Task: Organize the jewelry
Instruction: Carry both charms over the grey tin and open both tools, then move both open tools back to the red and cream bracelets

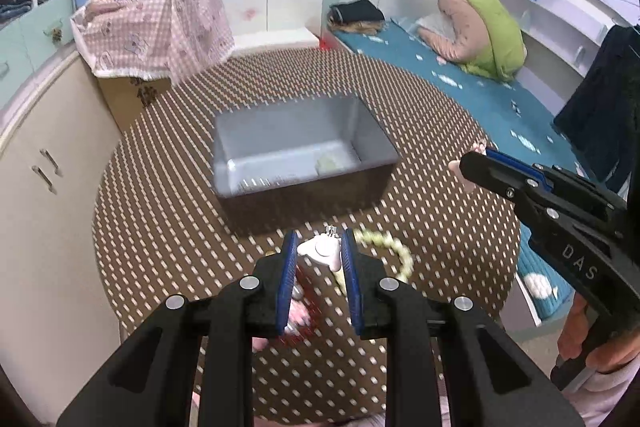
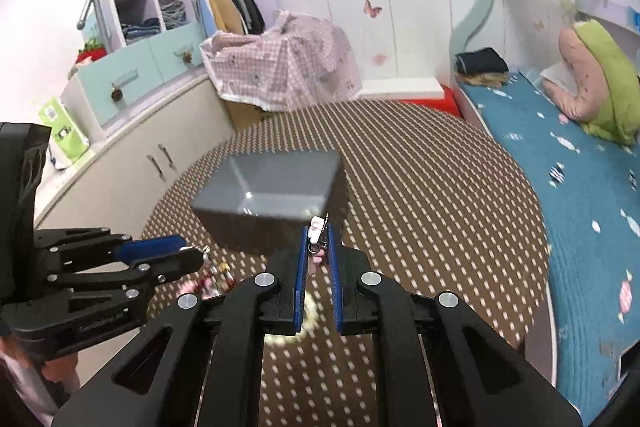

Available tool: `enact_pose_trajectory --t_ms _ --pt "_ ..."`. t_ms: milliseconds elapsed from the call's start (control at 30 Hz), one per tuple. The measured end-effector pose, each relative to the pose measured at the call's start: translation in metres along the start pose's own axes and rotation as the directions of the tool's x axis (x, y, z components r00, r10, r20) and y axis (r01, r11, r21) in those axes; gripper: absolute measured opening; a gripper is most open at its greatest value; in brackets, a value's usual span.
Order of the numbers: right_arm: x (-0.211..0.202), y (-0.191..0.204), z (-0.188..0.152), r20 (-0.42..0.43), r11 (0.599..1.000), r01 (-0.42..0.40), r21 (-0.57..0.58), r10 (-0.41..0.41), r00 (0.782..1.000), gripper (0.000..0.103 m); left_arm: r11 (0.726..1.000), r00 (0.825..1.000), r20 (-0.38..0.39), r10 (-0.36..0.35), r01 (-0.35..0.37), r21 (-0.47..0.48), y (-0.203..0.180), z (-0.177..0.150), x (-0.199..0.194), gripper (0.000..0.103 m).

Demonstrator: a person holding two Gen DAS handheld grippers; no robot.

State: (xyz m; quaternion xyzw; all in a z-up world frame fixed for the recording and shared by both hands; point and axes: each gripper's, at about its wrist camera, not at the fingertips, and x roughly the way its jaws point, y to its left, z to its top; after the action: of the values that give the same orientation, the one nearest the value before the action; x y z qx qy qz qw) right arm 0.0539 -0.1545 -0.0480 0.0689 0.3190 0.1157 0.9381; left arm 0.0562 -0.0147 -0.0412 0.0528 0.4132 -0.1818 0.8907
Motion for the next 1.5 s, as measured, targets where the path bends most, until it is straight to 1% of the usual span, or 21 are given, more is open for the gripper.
enact_pose_trajectory --t_ms 200,333,467,633,767,900,1033,1100,1167,1200,1233,1267,1333,1500 --pt "0.011 0.015 0.029 0.027 0.999 -0.017 -0.036 0.018 0.999 0.011 0.999 0.999 0.043 0.015 -0.014 -0.029 0.017 0.024 -0.001 0.021" --pt "0.024 0.022 0.042 0.016 0.998 -0.037 -0.046 0.037 0.999 0.011 0.999 0.998 0.058 0.015 -0.012 -0.048 0.029 0.037 0.001 0.021" --pt "0.04 0.027 0.048 -0.01 0.998 -0.043 -0.049 0.043 0.999 0.011 0.997 0.999 0.051 0.02 -0.016 -0.071 0.038 0.046 0.012 0.021" --pt "0.062 0.028 0.05 -0.054 0.998 -0.054 -0.03 0.052 0.997 0.011 0.995 0.999 0.033 0.002 0.001 -0.105 0.049 0.055 0.026 0.021" --pt "0.075 0.03 0.049 -0.085 0.998 -0.058 -0.036 0.054 0.995 0.011 0.99 1.0 0.01 -0.014 0.015 -0.138 0.055 0.059 0.039 0.021" --pt "0.081 0.03 0.051 -0.089 0.998 -0.059 -0.028 0.056 0.994 0.012 0.987 1.0 -0.011 -0.026 0.024 -0.158 0.057 0.06 0.048 0.021" --pt "0.082 0.028 0.053 -0.09 0.998 -0.06 -0.017 0.058 0.994 0.013 0.986 1.0 -0.01 -0.022 0.02 -0.164 0.062 0.063 0.05 0.022" --pt "0.082 0.026 0.053 -0.09 0.999 -0.047 -0.012 0.046 0.995 0.013 0.985 1.0 -0.016 -0.026 0.023 -0.174 0.065 0.063 0.05 0.023" --pt "0.082 0.022 0.052 -0.098 0.999 -0.039 0.006 0.04 0.994 0.019 0.984 1.0 -0.012 -0.027 0.024 -0.179 0.068 0.061 0.049 0.035" --pt "0.082 0.021 0.052 -0.1 0.999 -0.033 0.017 0.034 0.994 0.039 0.983 1.0 -0.009 -0.024 0.022 -0.183 0.07 0.06 0.048 0.042" --pt "0.08 0.019 0.051 -0.095 1.0 -0.014 0.027 0.016 0.995 0.066 0.982 1.0 -0.008 -0.023 0.021 -0.189 0.071 0.058 0.046 0.043" --pt "0.079 0.017 0.052 -0.084 0.999 0.004 0.032 -0.001 0.996 0.072 0.98 1.0 -0.009 -0.023 0.02 -0.197 0.074 0.056 0.045 0.043" --pt "0.075 0.017 0.051 -0.069 0.999 0.028 0.026 -0.026 0.997 0.072 0.977 1.0 -0.011 -0.02 0.017 -0.213 0.078 0.054 0.044 0.043" --pt "0.068 0.012 0.046 -0.072 0.998 0.04 0.038 -0.037 0.997 0.072 0.973 1.0 -0.013 -0.007 0.004 -0.233 0.084 0.045 0.037 0.043"
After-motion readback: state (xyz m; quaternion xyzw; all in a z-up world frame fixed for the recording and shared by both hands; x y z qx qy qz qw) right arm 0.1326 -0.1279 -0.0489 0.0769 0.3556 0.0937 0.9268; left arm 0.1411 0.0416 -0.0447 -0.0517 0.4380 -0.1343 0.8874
